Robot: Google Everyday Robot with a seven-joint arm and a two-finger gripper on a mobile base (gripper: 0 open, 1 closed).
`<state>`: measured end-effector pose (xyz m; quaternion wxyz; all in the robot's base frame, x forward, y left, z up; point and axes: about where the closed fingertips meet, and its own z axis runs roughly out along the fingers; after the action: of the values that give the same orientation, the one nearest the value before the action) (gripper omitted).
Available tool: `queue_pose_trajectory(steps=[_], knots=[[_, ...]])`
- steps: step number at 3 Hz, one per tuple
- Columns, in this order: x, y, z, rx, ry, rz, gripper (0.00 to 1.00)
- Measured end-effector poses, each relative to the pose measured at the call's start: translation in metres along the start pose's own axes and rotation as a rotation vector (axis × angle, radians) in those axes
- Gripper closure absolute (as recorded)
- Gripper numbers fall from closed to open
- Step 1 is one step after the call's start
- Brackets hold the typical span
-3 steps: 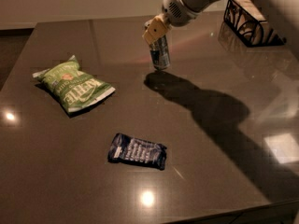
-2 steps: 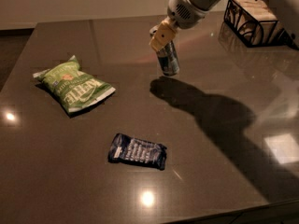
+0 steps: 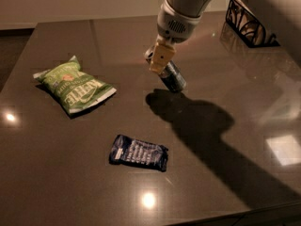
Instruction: Knock redbull can over
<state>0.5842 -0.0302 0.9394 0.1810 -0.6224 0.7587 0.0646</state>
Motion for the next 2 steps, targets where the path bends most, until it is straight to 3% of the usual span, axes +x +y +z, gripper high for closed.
queue_pose_trajectory(steps=[1,2], knots=[[-0.001,0.025,0.006,-0.039,0.089,-0.127,1.0],[0.0,0.041,0.016,-0.059,0.167,-0.213,0.84]])
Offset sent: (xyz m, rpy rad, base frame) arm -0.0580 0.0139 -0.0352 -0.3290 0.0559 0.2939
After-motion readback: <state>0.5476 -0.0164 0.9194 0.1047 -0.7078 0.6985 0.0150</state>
